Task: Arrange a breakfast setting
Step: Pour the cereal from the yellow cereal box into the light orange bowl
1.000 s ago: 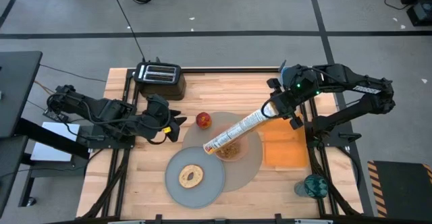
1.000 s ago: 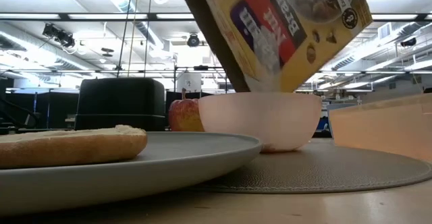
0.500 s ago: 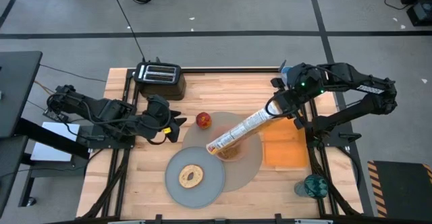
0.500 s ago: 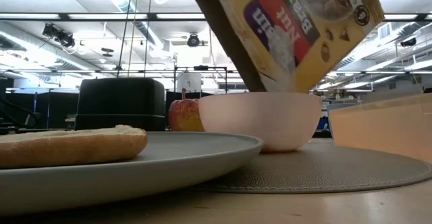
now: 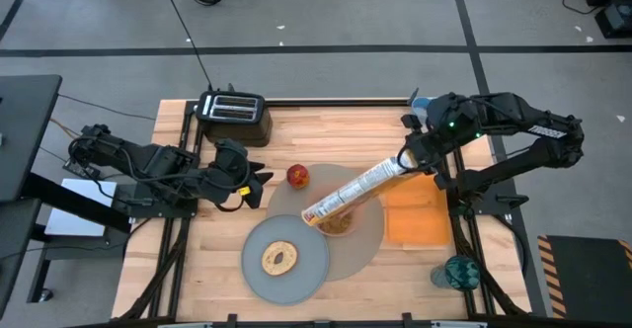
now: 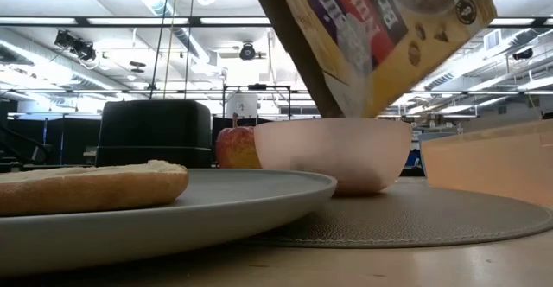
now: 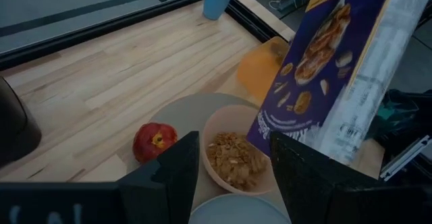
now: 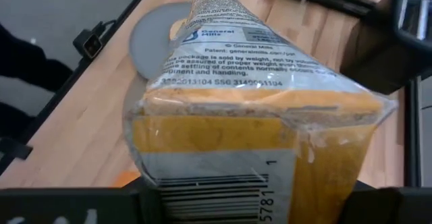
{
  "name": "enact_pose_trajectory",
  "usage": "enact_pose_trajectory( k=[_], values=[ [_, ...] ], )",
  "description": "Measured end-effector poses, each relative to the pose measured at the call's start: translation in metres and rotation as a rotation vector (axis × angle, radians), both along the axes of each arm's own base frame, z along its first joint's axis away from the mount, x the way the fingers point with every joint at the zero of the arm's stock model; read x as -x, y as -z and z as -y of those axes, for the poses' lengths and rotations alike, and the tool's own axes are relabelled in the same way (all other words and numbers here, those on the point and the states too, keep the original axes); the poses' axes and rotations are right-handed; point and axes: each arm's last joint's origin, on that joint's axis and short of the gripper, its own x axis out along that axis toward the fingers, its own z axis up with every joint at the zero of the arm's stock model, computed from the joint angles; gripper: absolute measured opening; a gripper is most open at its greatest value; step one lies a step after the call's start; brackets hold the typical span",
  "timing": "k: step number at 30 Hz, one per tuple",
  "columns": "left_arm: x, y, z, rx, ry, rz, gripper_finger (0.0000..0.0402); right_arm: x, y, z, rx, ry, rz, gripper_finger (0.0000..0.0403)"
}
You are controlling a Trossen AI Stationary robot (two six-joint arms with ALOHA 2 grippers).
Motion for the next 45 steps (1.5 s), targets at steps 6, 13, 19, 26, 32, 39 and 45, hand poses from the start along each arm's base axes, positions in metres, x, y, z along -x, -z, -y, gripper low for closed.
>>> enact_pose_trajectory(
  k=[6,13,19,26,32,39,45],
  values=[
    [0.000,0.000,0.000,0.000,0.000,0.000,0.0188,0.003,-0.001,-0.001,0.000,0.004,0.003,0.0153],
    [-0.001,-0.001,0.000,0.005,0.001,0.013,0.0188,0.007,-0.004,-0.003,-0.021,-0.003,0.028,0.0153],
    [-0.002,-0.002,0.001,-0.005,0.012,0.024,0.0188,0.008,-0.004,-0.004,-0.028,-0.018,0.024,0.0153],
    [-0.003,-0.004,0.002,0.001,0.017,0.044,0.0188,0.011,-0.002,-0.001,0.014,0.016,0.002,0.0153],
    [-0.004,-0.006,0.003,0.010,0.017,0.068,0.0188,0.013,-0.002,0.000,0.046,0.028,-0.007,0.0153],
    [-0.004,-0.006,0.003,0.010,0.018,0.072,0.0188,0.018,-0.001,-0.001,0.033,0.025,-0.026,0.0153],
    [-0.004,-0.006,0.003,0.010,0.018,0.072,0.0188,0.021,-0.003,-0.001,0.024,0.046,-0.016,0.0153]
  ],
)
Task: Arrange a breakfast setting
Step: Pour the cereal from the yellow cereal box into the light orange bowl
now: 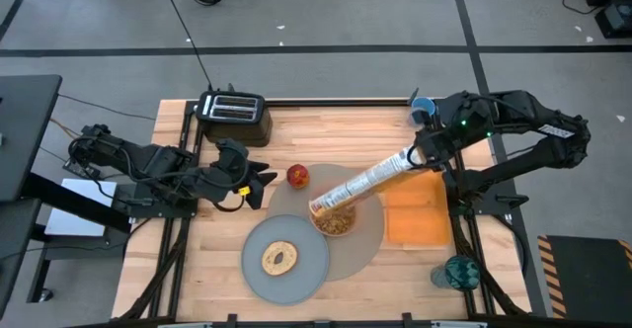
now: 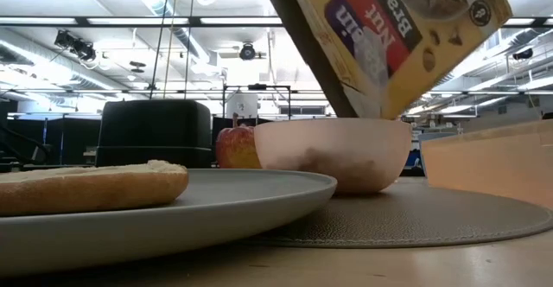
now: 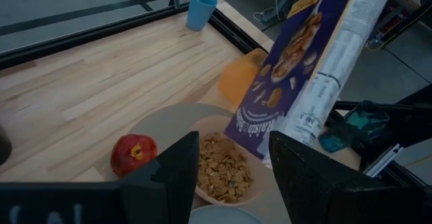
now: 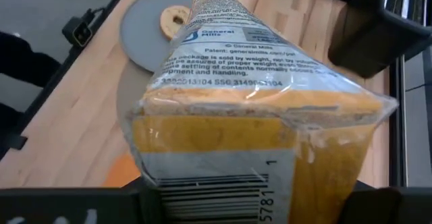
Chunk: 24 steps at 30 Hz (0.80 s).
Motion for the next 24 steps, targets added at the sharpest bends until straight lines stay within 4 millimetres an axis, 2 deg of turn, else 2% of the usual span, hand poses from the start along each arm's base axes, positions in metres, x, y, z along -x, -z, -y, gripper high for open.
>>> enact_pose_trajectory(
  k=[24],
  values=[
    [-0.0012,-0.0018,0.0005,-0.010,0.010,0.015,0.0188,-0.0057,0.0003,-0.0003,-0.021,0.012,0.004,0.0153]
  ],
)
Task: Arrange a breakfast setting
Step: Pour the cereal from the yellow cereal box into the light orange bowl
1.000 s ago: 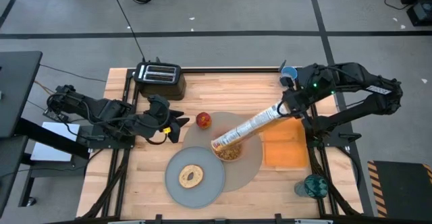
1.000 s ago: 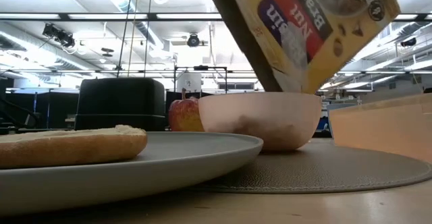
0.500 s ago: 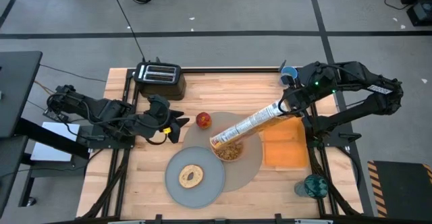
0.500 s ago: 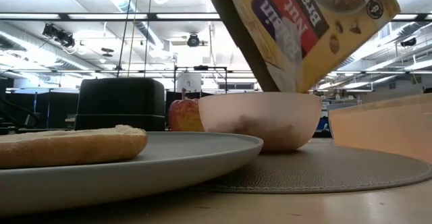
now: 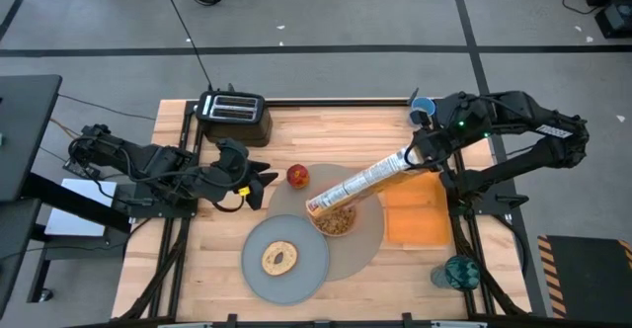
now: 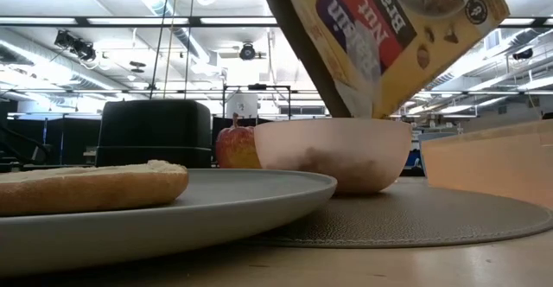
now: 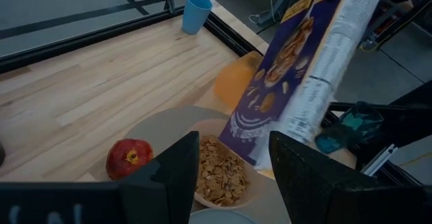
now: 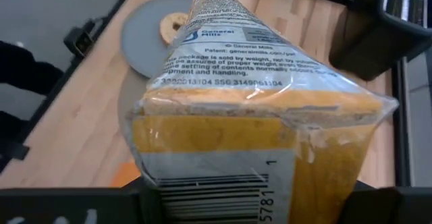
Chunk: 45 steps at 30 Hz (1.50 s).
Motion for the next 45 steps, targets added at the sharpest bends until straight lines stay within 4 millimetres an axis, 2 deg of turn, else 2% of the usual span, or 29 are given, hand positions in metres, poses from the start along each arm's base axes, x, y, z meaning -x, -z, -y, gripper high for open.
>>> enact_pose_trajectory(
  k=[10,13,16,19,22,29,32,35,38,42,45],
  values=[
    [-0.001,-0.002,0.000,0.009,0.000,0.023,0.0188,0.005,-0.001,0.002,0.006,0.025,0.006,0.0153],
    [-0.001,-0.006,0.001,0.002,0.012,0.054,0.0188,0.005,-0.003,0.001,-0.012,0.002,0.026,0.0153],
    [-0.003,-0.010,0.001,-0.016,0.027,0.084,0.0188,0.007,-0.002,0.003,-0.008,0.049,0.023,0.0153],
    [-0.004,-0.014,0.002,-0.033,0.043,0.117,0.0188,0.007,0.000,0.001,-0.049,0.001,0.010,0.0153],
    [-0.006,-0.019,0.003,-0.049,0.056,0.156,0.0188,0.009,-0.001,0.002,-0.040,0.046,0.018,0.0153],
    [-0.012,-0.045,0.005,-0.138,0.097,0.369,0.0188,0.015,-0.002,0.001,-0.082,0.034,0.057,0.0152],
    [-0.013,-0.060,0.006,-0.208,0.136,0.479,0.0188,0.017,0.008,0.000,-0.120,0.041,0.081,0.0152],
    [-0.009,-0.073,0.006,-0.267,0.171,0.569,0.0188,0.023,0.021,0.000,-0.141,0.064,0.077,0.0152],
    [0.000,-0.084,0.006,-0.320,0.199,0.576,0.0188,0.036,0.024,0.000,-0.167,0.101,0.148,0.0152],
    [0.027,-0.102,0.001,-0.373,0.219,0.543,0.0188,0.057,0.034,0.000,-0.211,0.146,0.219,0.0152],
    [0.046,-0.106,-0.005,-0.382,0.173,0.493,0.0188,0.073,0.047,0.001,-0.248,0.198,0.261,0.0152]
  ],
)
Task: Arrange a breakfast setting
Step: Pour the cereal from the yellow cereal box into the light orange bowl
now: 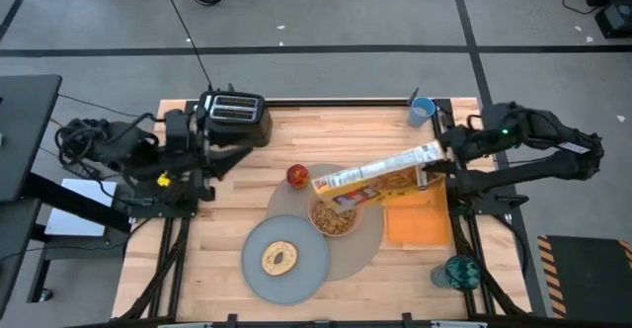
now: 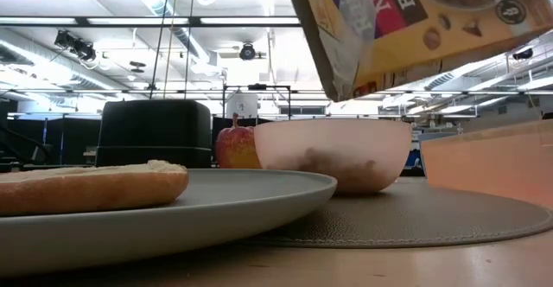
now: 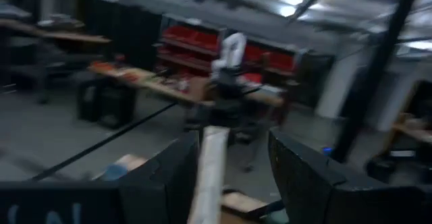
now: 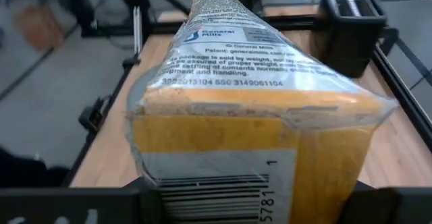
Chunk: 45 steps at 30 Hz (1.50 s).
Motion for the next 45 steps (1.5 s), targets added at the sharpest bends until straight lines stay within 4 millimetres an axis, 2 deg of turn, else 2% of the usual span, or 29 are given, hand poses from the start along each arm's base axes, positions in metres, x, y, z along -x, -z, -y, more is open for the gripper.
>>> enact_pose_trajectory(
  k=[3,6,8,12,17,22,26,30,35,40,45],
  values=[
    [0.008,0.006,-0.003,0.016,-0.052,-0.065,0.0188,0.014,0.012,0.000,-0.047,0.039,0.064,0.0152],
    [0.005,0.018,-0.002,0.067,-0.060,-0.105,0.0188,0.027,0.021,0.000,-0.099,0.059,0.161,0.0151],
    [-0.003,0.032,0.002,0.100,-0.056,-0.118,0.0188,0.037,0.021,0.000,-0.130,0.067,0.251,0.0151],
    [-0.023,0.075,0.016,0.143,-0.035,-0.101,0.0188,0.056,0.022,-0.001,-0.166,0.070,0.347,0.0151],
    [-0.035,0.112,0.018,0.157,-0.087,0.019,0.0188,0.082,0.008,-0.001,-0.230,0.071,0.483,0.0151],
    [-0.053,0.131,0.011,0.142,-0.124,-0.006,0.0188,0.088,-0.020,-0.001,-0.231,0.059,0.769,0.0151],
    [-0.074,0.134,0.005,0.140,-0.109,0.016,0.0207,0.068,-0.035,0.000,-0.196,0.045,0.935,0.0151],
    [-0.100,0.140,-0.008,0.098,-0.073,0.085,0.0254,0.031,-0.039,0.001,-0.166,0.039,1.003,0.0151],
    [-0.121,0.139,-0.026,-0.009,-0.076,0.274,0.0307,-0.020,-0.036,0.002,-0.140,0.043,1.039,0.0151],
    [-0.128,0.135,-0.033,-0.078,-0.063,0.406,0.0313,-0.052,-0.039,0.003,-0.126,0.056,1.116,0.0151],
    [-0.134,0.117,-0.031,-0.146,-0.026,0.387,0.0310,-0.077,-0.034,0.004,-0.127,0.061,1.114,0.0151]
  ],
)
